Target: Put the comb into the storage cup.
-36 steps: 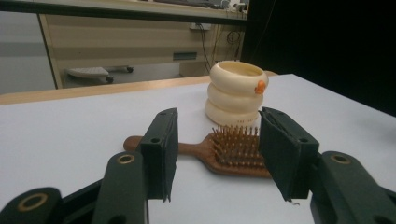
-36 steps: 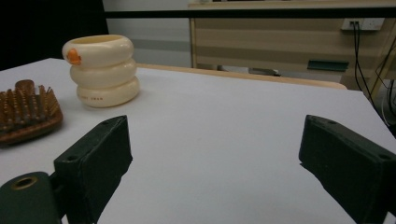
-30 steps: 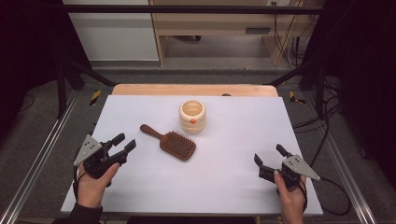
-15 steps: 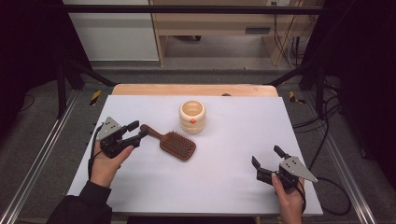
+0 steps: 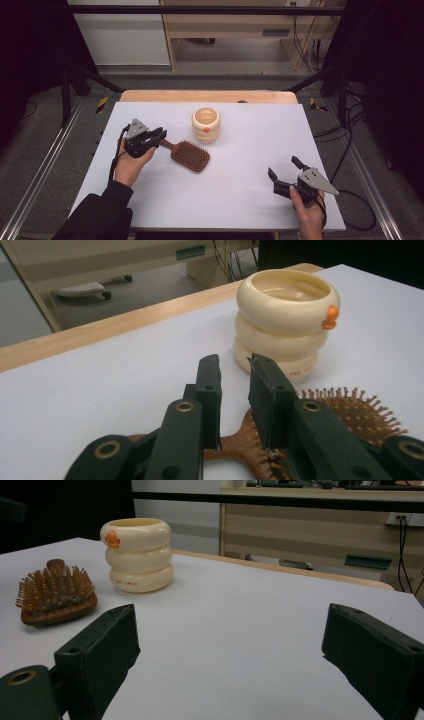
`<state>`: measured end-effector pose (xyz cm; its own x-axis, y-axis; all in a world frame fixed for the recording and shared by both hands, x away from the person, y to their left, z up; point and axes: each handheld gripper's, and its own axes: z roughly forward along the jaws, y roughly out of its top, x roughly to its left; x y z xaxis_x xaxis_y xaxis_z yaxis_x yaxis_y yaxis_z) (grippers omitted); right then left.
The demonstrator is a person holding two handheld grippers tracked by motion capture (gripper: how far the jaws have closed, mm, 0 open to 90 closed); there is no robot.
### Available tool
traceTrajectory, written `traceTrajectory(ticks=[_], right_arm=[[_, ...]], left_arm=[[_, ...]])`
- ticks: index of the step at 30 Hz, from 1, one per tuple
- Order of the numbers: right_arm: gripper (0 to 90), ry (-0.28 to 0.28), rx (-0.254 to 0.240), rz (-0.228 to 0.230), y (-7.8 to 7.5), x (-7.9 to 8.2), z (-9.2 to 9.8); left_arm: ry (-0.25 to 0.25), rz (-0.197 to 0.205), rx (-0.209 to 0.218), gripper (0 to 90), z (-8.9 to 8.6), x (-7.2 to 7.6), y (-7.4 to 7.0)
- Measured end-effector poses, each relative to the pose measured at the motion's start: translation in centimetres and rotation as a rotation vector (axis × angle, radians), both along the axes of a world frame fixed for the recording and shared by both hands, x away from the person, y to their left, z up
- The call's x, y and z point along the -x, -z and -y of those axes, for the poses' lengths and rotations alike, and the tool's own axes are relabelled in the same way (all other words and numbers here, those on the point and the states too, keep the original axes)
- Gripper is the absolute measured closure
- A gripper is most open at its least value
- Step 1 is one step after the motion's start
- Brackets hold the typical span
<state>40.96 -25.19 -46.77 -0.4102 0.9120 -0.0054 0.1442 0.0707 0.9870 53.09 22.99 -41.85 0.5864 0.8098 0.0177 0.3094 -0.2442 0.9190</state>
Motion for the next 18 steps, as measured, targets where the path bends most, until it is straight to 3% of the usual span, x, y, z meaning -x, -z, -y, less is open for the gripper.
traceTrajectory(ticks=[8, 12, 18], right_arm=[[8.2, -0.001, 0.003, -0.005, 0.1, 0.0, -0.1], [8.2, 0.001, 0.0, -0.008, 0.1, 0.0, 0.0], [8.2, -0.002, 0.007, -0.007, 0.1, -0.1, 0.0]], left_arm=[[-0.023, -0.019, -0.01, 82.6, 0.0, -1.3, 1.1], [-0.023, -0.013, -0.006, 82.8, 0.1, -1.5, 1.3], [-0.026, -0.049, -0.014, 82.2, 0.5, -2.3, 2.1]])
